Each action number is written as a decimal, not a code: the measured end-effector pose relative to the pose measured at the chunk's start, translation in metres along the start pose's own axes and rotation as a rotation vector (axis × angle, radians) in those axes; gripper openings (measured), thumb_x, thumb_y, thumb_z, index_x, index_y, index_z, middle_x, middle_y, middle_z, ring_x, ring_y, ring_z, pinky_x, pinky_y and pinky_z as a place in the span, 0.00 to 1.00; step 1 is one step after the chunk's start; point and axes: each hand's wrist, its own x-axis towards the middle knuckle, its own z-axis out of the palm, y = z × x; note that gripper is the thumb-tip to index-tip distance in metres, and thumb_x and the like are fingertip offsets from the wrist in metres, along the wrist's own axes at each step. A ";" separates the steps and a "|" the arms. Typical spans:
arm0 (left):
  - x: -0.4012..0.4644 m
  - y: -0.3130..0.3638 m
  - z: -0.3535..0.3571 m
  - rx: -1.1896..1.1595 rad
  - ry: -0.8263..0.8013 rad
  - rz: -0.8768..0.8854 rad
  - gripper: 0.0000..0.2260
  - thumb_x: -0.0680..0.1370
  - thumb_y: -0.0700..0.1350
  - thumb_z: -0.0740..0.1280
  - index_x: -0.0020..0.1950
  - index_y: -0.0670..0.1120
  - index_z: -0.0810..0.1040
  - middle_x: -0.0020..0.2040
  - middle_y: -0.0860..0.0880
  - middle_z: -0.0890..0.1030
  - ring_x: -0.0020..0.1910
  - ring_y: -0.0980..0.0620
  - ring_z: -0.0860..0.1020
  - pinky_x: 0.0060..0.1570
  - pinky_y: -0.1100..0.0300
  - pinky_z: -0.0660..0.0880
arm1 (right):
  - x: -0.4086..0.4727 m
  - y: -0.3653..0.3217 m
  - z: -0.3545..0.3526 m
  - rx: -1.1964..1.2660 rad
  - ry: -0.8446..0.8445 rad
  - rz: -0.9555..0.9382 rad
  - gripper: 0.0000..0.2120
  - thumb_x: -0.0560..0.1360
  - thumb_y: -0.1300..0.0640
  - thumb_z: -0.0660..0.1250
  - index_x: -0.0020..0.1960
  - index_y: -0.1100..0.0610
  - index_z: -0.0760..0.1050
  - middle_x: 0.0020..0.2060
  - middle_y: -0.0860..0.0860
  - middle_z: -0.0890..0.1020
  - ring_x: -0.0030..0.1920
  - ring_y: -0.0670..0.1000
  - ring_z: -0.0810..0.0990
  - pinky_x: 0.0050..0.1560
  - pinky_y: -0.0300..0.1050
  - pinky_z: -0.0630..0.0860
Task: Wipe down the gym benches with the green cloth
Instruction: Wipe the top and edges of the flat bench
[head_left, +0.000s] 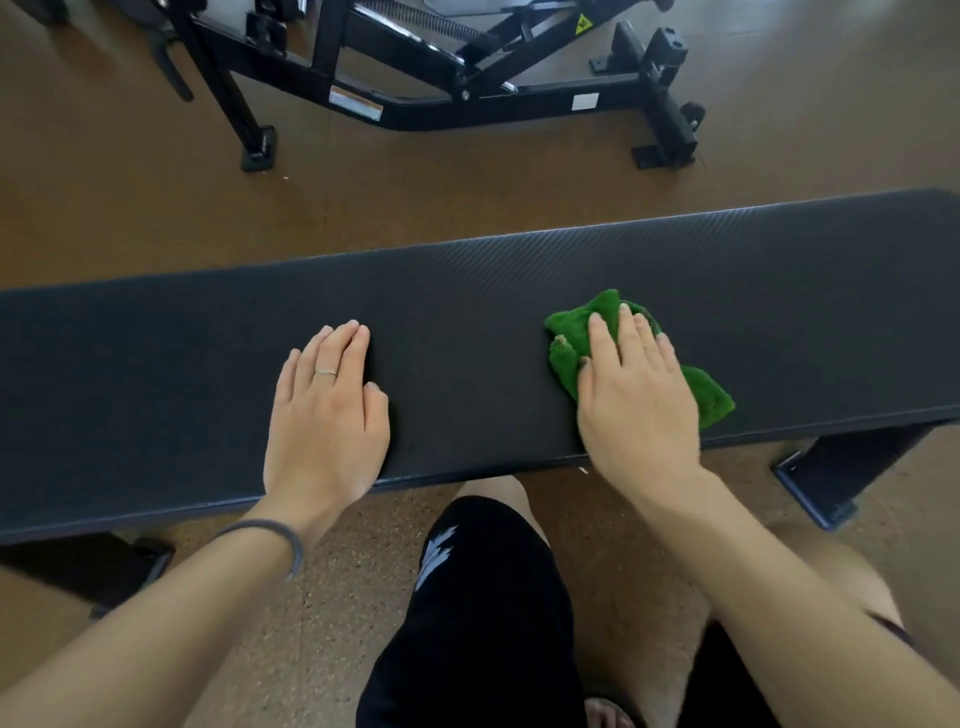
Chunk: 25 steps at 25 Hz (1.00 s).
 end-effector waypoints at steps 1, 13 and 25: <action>0.000 0.000 0.000 -0.002 0.010 -0.003 0.27 0.82 0.50 0.48 0.80 0.44 0.64 0.80 0.48 0.65 0.80 0.49 0.59 0.81 0.48 0.52 | -0.005 -0.023 0.004 -0.015 0.020 -0.040 0.26 0.85 0.53 0.48 0.79 0.62 0.65 0.77 0.64 0.66 0.78 0.62 0.65 0.80 0.58 0.58; -0.001 0.003 -0.002 -0.061 0.056 -0.066 0.23 0.83 0.46 0.54 0.79 0.47 0.68 0.79 0.52 0.68 0.79 0.52 0.61 0.81 0.54 0.52 | -0.015 -0.017 0.002 -0.025 -0.126 -0.496 0.25 0.86 0.49 0.49 0.80 0.56 0.65 0.79 0.59 0.66 0.80 0.58 0.63 0.80 0.56 0.60; -0.003 -0.030 -0.015 -0.044 0.185 -0.158 0.20 0.82 0.47 0.58 0.71 0.40 0.75 0.70 0.43 0.76 0.70 0.43 0.73 0.72 0.44 0.68 | 0.033 -0.109 0.018 0.034 -0.138 -0.624 0.26 0.86 0.50 0.48 0.81 0.60 0.61 0.80 0.62 0.62 0.80 0.61 0.60 0.81 0.57 0.55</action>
